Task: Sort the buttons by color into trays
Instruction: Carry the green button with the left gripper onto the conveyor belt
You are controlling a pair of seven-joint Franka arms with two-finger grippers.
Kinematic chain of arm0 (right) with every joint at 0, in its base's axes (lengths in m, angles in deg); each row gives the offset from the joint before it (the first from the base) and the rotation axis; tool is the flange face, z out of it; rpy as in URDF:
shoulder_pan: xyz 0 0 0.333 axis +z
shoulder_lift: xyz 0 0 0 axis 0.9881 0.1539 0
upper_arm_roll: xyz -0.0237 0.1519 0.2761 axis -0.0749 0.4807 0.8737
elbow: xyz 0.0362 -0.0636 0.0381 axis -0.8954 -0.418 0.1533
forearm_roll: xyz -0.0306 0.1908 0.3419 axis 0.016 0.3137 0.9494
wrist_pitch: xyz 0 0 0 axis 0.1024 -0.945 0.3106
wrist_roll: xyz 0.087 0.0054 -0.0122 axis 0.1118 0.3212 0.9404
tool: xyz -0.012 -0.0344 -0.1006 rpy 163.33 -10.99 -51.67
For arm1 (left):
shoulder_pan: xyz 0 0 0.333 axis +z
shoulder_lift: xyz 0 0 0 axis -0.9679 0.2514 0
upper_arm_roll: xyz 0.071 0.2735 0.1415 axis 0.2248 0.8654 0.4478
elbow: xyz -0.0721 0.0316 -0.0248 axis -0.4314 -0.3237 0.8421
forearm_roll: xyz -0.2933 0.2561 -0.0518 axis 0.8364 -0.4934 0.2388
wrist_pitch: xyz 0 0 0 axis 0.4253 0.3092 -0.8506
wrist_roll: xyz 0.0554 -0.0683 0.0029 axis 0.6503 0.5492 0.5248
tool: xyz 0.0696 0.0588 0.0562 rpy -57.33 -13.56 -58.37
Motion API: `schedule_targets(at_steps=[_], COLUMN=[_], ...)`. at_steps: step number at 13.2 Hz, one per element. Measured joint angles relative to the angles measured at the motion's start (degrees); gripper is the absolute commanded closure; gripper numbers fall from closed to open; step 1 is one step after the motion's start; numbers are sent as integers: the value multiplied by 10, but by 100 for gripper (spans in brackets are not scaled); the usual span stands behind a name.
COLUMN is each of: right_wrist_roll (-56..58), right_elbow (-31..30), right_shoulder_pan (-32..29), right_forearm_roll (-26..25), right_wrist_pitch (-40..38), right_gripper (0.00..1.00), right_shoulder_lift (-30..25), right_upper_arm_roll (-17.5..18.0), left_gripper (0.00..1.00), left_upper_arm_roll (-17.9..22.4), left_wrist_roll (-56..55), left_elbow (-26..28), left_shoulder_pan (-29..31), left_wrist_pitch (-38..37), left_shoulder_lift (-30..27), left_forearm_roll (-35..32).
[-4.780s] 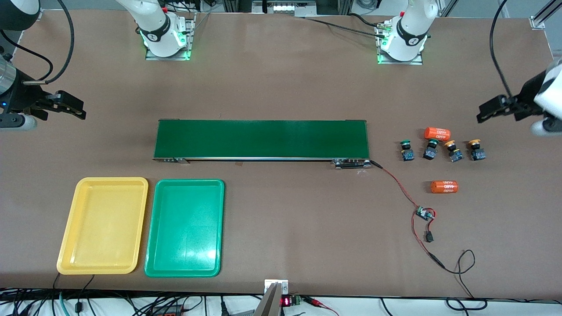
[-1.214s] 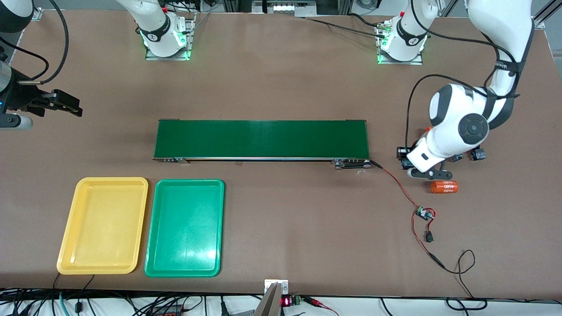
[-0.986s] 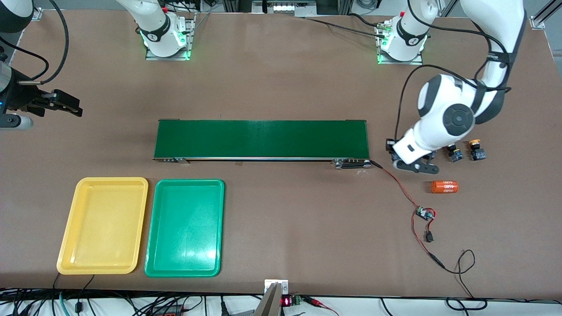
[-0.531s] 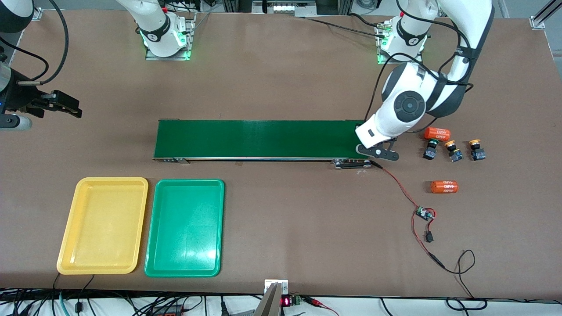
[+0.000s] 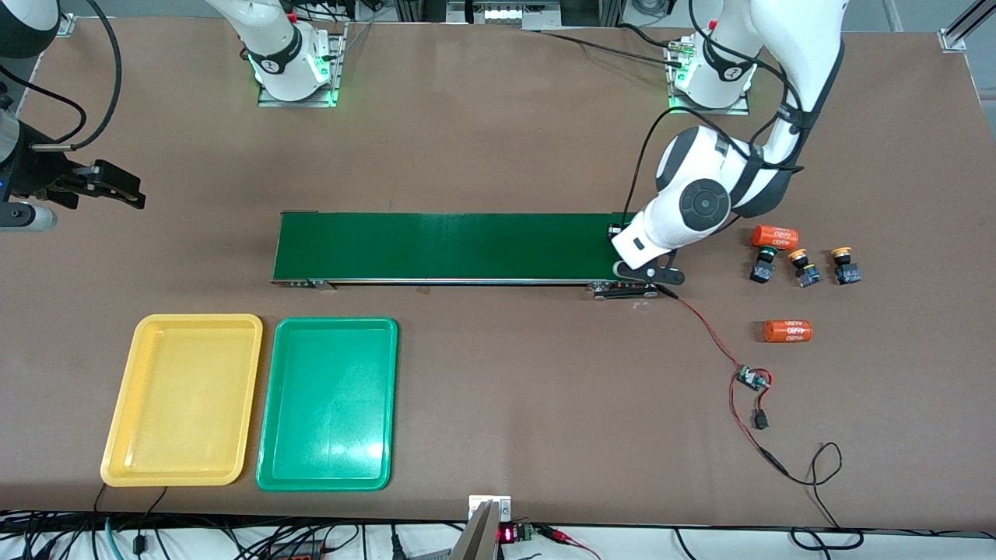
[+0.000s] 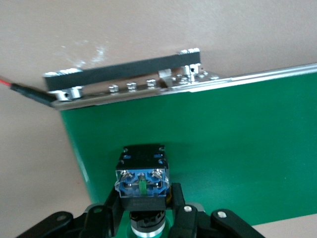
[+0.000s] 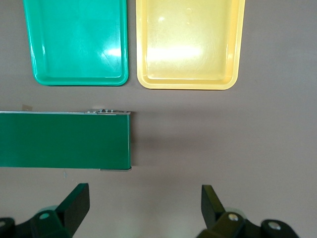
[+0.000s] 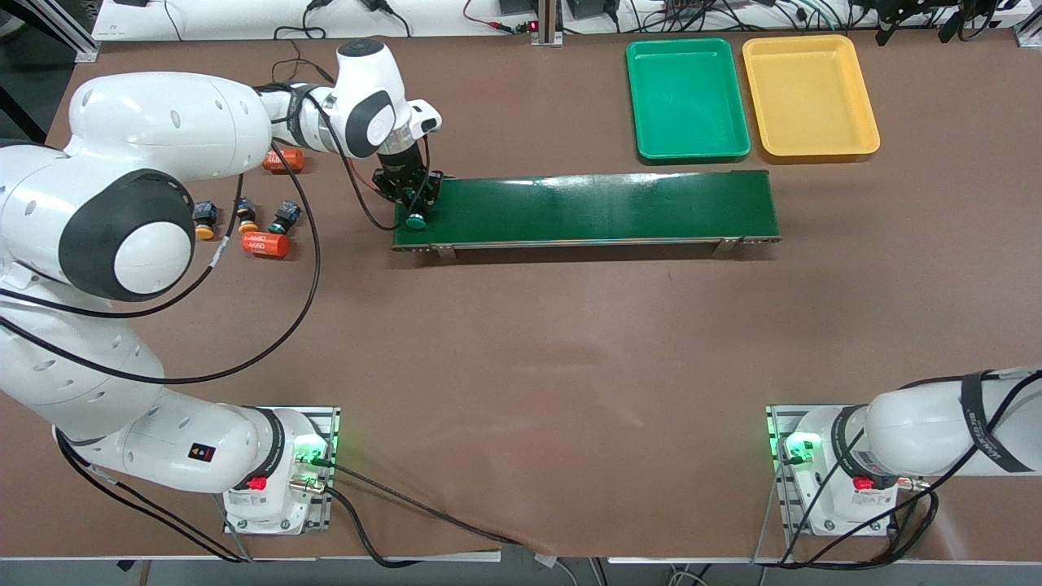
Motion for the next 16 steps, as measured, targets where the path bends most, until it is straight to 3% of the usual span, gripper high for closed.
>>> schedule_targets(at_steps=[5,12,16], right_wrist_roll=[0,0,0], right_elbow=[0,0,0], right_shoulder_pan=[0,0,0], right_forearm_roll=[0,0,0], right_wrist_pitch=[0,0,0], right_gripper=[0,0,0], right_shoulder_lift=[0,0,2], right_upper_arm_roll=[0,1,3], left_gripper=[0,0,0], left_upper_arm_roll=[8,73,75], left_wrist_roll=[-5,5,22], left_elbow=[-19,16,38], left_shoulder_pan=[-1,116,139], left_wrist_pitch=[14,-29,-29], left_shoulder_lift=[-27,-57,-49], left_forearm_roll=[0,-8,-126])
